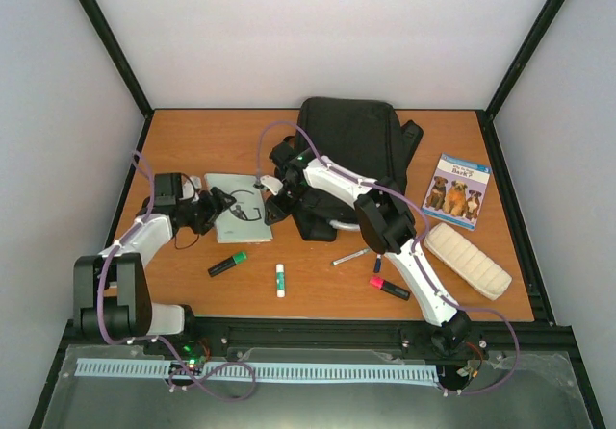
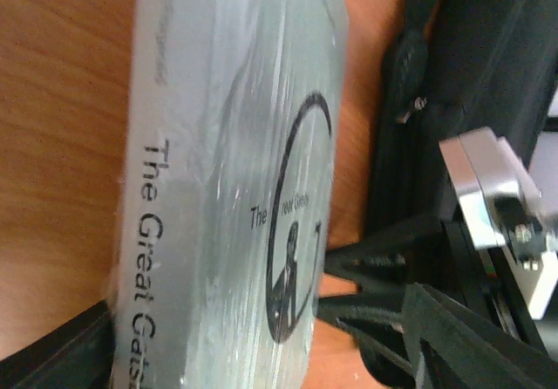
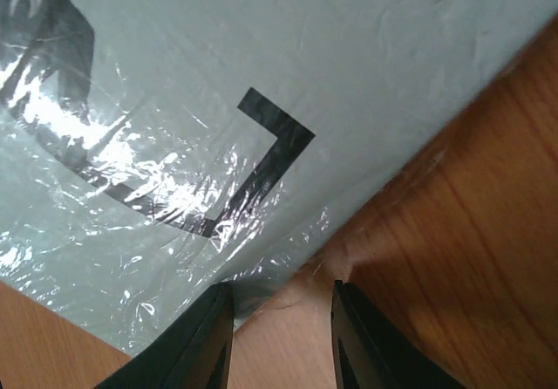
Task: Pack the student bag
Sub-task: Pick up the book from the center of the board.
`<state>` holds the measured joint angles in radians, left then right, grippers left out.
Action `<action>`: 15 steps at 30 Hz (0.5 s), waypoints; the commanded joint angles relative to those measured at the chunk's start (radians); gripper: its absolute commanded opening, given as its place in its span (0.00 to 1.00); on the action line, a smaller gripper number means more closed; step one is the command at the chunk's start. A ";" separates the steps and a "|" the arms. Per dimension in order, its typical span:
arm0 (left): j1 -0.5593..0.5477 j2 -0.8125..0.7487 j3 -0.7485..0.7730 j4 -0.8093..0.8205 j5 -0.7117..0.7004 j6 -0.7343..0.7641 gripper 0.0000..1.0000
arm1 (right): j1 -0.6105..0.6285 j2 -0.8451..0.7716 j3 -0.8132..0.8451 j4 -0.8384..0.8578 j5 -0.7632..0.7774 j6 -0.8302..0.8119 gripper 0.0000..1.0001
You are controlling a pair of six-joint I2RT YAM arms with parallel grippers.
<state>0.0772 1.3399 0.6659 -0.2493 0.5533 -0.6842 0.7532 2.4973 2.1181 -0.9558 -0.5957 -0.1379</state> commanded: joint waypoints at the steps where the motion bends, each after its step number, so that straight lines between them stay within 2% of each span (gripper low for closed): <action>1: -0.034 -0.004 0.003 -0.062 0.231 -0.060 0.77 | 0.037 0.100 -0.029 0.039 0.077 -0.004 0.34; 11: -0.034 -0.061 0.036 -0.223 0.172 -0.059 0.59 | 0.037 0.090 -0.027 0.034 0.068 -0.002 0.37; 15: -0.034 -0.066 0.032 -0.228 0.143 -0.084 0.51 | 0.037 0.077 -0.030 0.034 0.068 -0.002 0.37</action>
<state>0.0597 1.2945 0.6632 -0.4335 0.6750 -0.7357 0.7586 2.4973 2.1181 -0.9325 -0.5961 -0.1383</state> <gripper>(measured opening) 0.531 0.372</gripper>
